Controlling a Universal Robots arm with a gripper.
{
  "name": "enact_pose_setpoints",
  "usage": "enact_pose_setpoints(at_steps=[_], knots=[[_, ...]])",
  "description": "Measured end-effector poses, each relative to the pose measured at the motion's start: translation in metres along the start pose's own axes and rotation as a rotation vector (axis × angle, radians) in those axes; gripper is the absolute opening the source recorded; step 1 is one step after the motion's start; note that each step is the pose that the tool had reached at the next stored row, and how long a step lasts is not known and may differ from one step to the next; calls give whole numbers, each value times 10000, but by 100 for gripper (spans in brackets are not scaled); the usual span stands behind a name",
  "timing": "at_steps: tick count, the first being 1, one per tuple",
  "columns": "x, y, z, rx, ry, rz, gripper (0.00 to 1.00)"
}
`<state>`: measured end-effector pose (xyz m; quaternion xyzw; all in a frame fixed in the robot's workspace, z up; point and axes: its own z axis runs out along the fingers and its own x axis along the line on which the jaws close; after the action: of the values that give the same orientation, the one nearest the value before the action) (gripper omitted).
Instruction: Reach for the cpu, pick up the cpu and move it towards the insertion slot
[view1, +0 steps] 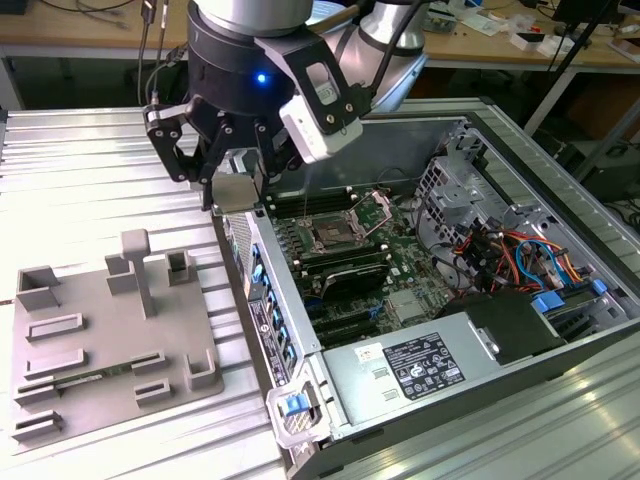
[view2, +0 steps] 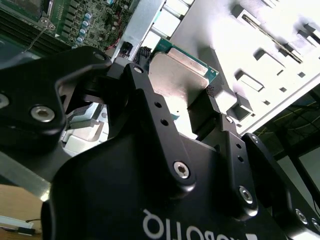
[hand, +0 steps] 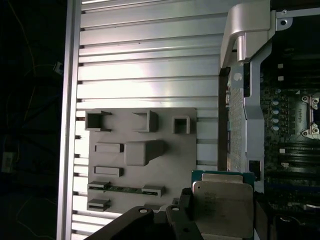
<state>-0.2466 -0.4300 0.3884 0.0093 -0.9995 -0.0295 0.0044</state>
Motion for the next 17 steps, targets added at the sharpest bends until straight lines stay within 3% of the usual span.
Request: enact_pose_setpoints(at_steps=[17], knots=[[-152,6,-1,0,0,0,55]])
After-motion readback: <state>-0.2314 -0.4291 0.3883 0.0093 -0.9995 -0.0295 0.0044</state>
